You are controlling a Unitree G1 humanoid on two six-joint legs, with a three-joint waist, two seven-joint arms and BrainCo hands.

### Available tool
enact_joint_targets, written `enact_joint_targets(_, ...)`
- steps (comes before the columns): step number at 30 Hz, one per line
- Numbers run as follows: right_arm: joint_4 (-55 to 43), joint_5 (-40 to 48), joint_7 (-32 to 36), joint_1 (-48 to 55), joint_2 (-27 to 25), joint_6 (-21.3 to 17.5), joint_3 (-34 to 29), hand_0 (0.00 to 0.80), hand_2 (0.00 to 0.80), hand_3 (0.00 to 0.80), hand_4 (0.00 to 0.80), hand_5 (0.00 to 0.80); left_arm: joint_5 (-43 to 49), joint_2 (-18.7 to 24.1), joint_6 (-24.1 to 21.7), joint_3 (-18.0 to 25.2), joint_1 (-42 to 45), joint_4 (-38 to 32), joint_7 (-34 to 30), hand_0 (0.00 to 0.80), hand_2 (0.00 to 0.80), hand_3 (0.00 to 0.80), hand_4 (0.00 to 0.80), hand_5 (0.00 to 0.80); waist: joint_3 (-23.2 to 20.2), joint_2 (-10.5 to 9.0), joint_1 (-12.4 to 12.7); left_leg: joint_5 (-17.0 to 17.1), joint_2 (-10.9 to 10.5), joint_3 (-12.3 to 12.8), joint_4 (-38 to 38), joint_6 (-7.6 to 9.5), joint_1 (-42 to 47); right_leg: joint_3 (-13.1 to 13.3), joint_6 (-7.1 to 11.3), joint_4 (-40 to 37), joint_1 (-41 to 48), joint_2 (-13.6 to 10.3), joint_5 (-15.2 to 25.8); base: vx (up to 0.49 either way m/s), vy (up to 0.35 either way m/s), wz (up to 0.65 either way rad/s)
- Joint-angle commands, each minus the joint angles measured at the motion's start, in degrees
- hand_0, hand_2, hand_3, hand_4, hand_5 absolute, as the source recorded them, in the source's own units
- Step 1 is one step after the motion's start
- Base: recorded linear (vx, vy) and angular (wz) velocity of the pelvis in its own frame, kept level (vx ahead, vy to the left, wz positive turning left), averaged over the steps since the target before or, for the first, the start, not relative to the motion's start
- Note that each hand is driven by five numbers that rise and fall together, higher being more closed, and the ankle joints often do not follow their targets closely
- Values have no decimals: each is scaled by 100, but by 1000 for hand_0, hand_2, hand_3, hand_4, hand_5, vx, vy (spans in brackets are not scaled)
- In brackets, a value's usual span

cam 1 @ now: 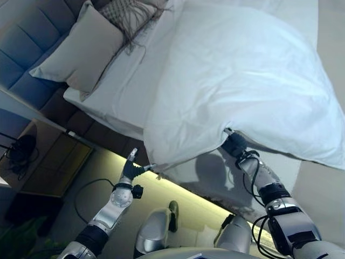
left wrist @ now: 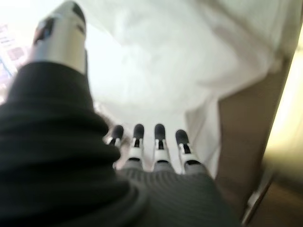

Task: Make the bed neatly

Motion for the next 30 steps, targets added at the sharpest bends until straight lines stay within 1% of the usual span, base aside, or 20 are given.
enact_joint_targets(1,-595,-109,-37,-267,403,44,153,800,800,800,800,800,1252,-97,445,-287,-346,-172,178,0,0,0,0,0,-220,-111,146,-10,299,-345,221,140,129,217,879,-2532,563,-461,2888,78,89,0)
enact_joint_targets(2,-631,-106,-90,-284,425,130,204,800,800,800,800,800,1503,-197,636,-426,-426,-97,117,0,0,0,0,0,-225,-85,113,1,290,-345,205,134,155,211,895,-2529,569,-493,2898,67,115,1)
enact_joint_targets(3,-660,-92,-147,-316,421,227,258,800,800,800,800,800,1655,-304,733,-595,-526,15,115,0,0,0,0,0,-236,-55,59,15,284,-341,194,123,171,227,918,-2512,550,-522,2908,43,128,2)
enact_joint_targets(5,-730,-187,-259,-394,412,326,352,800,800,800,800,800,1733,-554,977,-818,-769,120,170,0,0,0,0,0,-255,7,-58,47,265,-304,168,114,175,276,939,-2487,502,-541,2889,11,130,1)
enact_joint_targets(7,-809,-224,-329,-486,364,429,438,800,800,800,800,800,1478,-738,1125,-953,-1033,160,272,0,0,0,0,0,-261,74,-189,74,245,-265,130,108,162,342,960,-2517,440,-549,2888,-4,98,1)
enact_joint_targets(12,-829,-297,-353,-713,205,604,484,800,800,800,800,800,959,-1110,1215,-1114,-1442,104,470,0,0,0,0,0,-198,229,-413,126,203,-164,101,88,132,427,958,-2642,334,-571,2971,-32,74,-10)
enact_joint_targets(16,-957,-335,-373,-809,14,935,373,800,800,800,800,800,529,-1268,1220,-1114,-1471,138,574,0,0,0,0,0,-212,357,-554,168,177,-68,75,72,189,487,942,-2620,291,-656,2998,36,102,-14)
enact_joint_targets(18,-1065,-330,-388,-801,-77,1106,324,800,800,800,800,800,359,-1320,1306,-1096,-1422,131,674,0,0,0,0,0,-259,408,-605,192,161,-1,29,76,243,474,940,-2658,325,-709,3015,73,70,-24)
enact_joint_targets(22,-1168,-410,-440,-783,-122,1264,274,800,800,800,800,800,105,-1339,1439,-1011,-1383,110,781,0,0,0,0,0,-312,487,-649,220,140,63,-15,70,297,438,936,-2695,366,-793,3049,69,48,-13)
enact_joint_targets(26,-1224,-439,-570,-808,-93,1398,243,800,800,800,800,800,68,-1346,1386,-903,-1332,152,669,0,0,0,0,0,-358,584,-650,266,119,90,-54,73,313,430,930,-2705,371,-861,3076,63,60,-5)
enact_joint_targets(30,-1318,-491,-669,-854,-82,1560,258,800,800,800,800,800,-192,-1305,1292,-820,-1275,230,641,0,0,0,0,0,-342,680,-650,331,111,88,-118,45,289,450,919,-2743,342,-873,3092,29,75,0)
